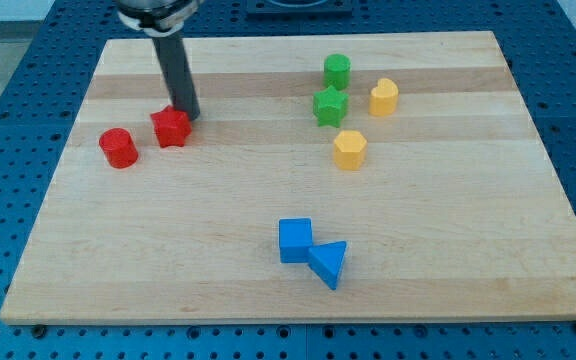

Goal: Move the red star into the red circle

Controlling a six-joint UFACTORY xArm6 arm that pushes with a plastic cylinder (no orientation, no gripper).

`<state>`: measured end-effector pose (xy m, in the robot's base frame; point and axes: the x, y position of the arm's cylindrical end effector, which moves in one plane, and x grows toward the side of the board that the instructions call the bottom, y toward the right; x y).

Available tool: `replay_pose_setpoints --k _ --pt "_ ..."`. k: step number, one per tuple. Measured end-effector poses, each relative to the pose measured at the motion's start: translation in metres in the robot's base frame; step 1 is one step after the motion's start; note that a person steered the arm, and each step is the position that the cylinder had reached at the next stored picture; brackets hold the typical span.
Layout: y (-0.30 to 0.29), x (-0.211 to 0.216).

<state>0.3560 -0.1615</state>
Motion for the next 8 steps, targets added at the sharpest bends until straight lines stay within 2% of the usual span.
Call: replay_pose_setpoints --k 1,3,5,8 --pt "-0.018 0.001" --pt "0.035 0.001" --pt "-0.001 0.018" --pt "-0.035 0.018"
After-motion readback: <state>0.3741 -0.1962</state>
